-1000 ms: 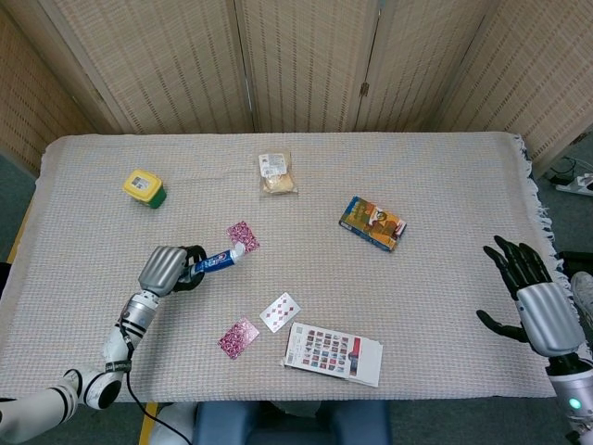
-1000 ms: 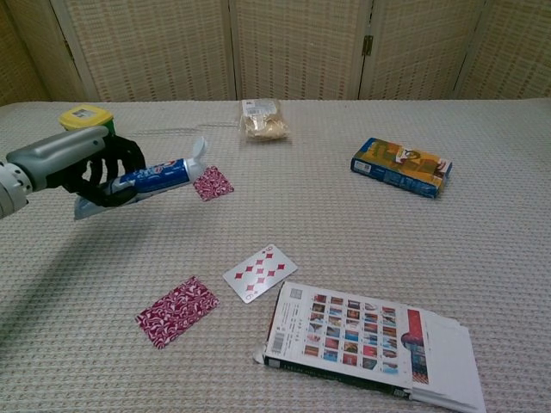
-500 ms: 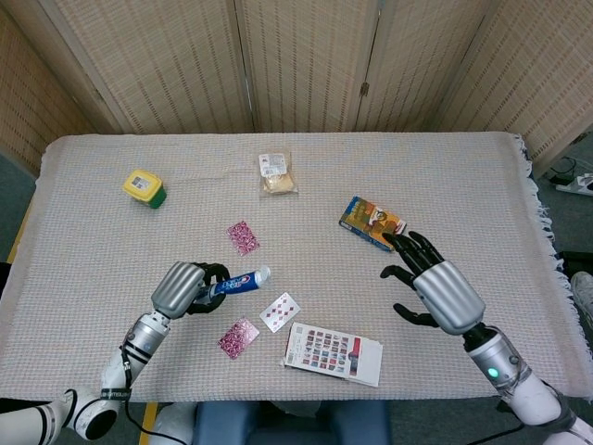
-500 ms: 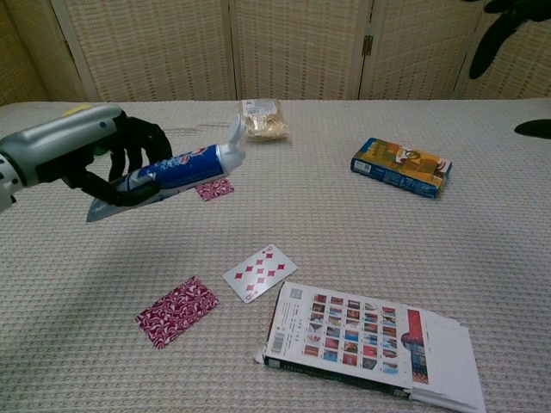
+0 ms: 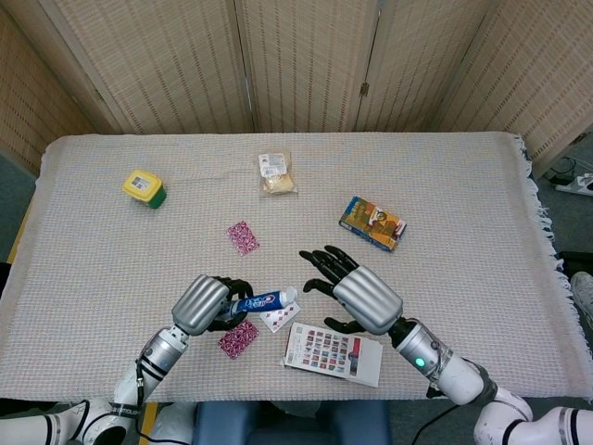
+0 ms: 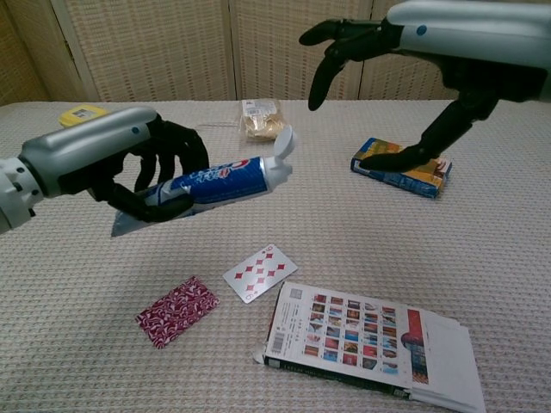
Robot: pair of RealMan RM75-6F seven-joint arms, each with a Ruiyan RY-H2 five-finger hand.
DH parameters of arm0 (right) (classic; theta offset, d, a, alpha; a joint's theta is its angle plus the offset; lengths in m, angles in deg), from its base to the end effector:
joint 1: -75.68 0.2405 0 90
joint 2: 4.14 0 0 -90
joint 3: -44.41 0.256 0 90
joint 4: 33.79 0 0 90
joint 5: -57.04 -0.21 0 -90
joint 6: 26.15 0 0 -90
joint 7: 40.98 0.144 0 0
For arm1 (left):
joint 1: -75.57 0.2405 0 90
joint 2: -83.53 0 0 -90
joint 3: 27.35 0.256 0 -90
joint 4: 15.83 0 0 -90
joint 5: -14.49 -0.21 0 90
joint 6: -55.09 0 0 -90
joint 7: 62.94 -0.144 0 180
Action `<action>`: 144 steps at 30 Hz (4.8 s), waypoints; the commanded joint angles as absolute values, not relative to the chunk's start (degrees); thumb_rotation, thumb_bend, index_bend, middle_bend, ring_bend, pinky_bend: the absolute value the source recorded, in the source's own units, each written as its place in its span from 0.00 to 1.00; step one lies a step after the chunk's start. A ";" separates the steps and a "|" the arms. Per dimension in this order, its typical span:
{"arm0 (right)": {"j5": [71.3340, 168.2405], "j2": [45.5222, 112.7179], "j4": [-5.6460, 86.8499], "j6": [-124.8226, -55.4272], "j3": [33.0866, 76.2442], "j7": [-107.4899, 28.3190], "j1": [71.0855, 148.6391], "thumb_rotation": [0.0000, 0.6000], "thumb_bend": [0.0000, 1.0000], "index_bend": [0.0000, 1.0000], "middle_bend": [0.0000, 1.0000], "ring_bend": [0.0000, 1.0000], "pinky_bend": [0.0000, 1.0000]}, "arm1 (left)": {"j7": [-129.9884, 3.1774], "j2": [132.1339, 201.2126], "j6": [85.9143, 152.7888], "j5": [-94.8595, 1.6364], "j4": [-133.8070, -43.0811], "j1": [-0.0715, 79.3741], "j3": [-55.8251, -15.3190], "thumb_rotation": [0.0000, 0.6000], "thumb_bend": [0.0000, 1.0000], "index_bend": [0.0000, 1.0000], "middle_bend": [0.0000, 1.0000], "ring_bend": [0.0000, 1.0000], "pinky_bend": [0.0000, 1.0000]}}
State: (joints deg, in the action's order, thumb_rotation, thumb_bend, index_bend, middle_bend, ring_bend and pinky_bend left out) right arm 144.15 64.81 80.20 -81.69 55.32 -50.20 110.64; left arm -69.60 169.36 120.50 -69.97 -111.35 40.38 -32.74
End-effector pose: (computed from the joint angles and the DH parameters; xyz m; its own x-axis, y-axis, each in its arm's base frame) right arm -0.0846 -0.2633 0.0665 0.3329 -0.2611 0.9061 -0.7589 -0.6446 0.0931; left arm -0.1236 0.2770 0.0024 0.2398 0.2415 0.9403 0.8418 -0.5342 -0.0775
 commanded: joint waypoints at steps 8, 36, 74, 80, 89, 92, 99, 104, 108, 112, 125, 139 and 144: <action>140.96 67.87 79.65 -80.40 55.09 -52.73 113.14 1.00 0.33 0.33 0.02 0.00 0.00 | -71.77 170.27 120.77 -69.69 -112.24 40.47 -32.76 1.00 0.74 0.78 0.81 0.71 0.69; 135.20 70.20 76.99 -79.44 52.60 -54.38 115.52 1.00 0.33 0.33 0.04 0.00 0.00 | -68.28 169.62 124.12 -72.35 -112.60 42.47 -32.09 1.00 0.75 0.78 0.82 0.71 0.68; 151.49 74.97 70.18 -88.70 51.87 -3.31 117.15 0.96 0.33 0.00 0.00 0.00 0.00 | -62.48 175.00 132.54 -81.14 -106.75 43.53 -32.33 1.00 0.76 0.79 0.83 0.71 0.68; 151.10 75.43 69.22 -89.20 51.71 -1.56 117.38 0.96 0.33 0.00 0.00 0.00 0.00 | -61.85 175.10 133.42 -81.72 -106.95 43.66 -32.43 1.00 0.76 0.79 0.83 0.71 0.68; 151.35 77.97 67.55 -89.97 51.73 2.06 118.34 0.96 0.33 0.00 0.00 0.00 0.00 | -61.78 175.55 133.86 -82.08 -107.45 43.58 -32.67 1.00 0.76 0.79 0.83 0.71 0.68; 151.63 79.05 66.99 -90.71 51.84 3.14 118.54 0.96 0.33 0.00 0.00 0.00 0.00 | -61.42 175.64 133.96 -82.00 -107.60 43.56 -32.81 1.00 0.76 0.79 0.83 0.71 0.68; 152.02 80.76 65.79 -91.36 51.83 5.05 119.25 0.96 0.33 0.00 0.00 0.00 0.00 | -60.35 175.71 134.22 -81.90 -107.90 43.53 -33.08 1.00 0.77 0.79 0.83 0.71 0.68; 151.93 81.52 65.24 -91.19 51.79 5.30 119.84 0.96 0.33 0.00 0.00 0.00 0.00 | -60.02 175.69 134.24 -81.75 -107.95 43.53 -33.20 1.00 0.77 0.80 0.83 0.72 0.68; 151.87 81.74 65.07 -91.16 51.82 5.42 120.19 0.96 0.33 0.00 0.00 0.00 0.00 | -59.63 175.86 134.36 -81.78 -107.79 43.52 -33.21 1.00 0.77 0.80 0.83 0.72 0.68; 152.10 81.05 65.06 -92.56 51.79 6.50 119.75 0.96 0.33 0.00 0.00 0.00 0.00 | -59.12 175.90 134.76 -81.85 -107.17 43.72 -33.12 1.00 0.77 0.80 0.83 0.72 0.68; 153.94 74.83 66.92 -98.33 51.24 8.33 116.89 0.96 0.33 0.00 0.00 0.00 0.00 | -57.51 175.46 136.14 -82.49 -105.90 44.55 -32.52 1.00 0.77 0.79 0.83 0.71 0.68; 155.34 64.19 69.46 -103.40 49.87 4.43 112.19 0.96 0.33 0.00 0.00 0.00 0.00 | -64.80 174.09 122.81 -65.01 -101.28 43.70 -35.36 1.00 0.77 0.76 0.83 0.67 0.63; 155.41 62.79 67.93 -104.51 48.64 3.35 110.30 0.96 0.33 0.00 0.00 0.00 0.00 | -72.39 175.80 120.54 -58.19 -97.37 43.44 -36.83 1.00 0.77 0.76 0.83 0.67 0.62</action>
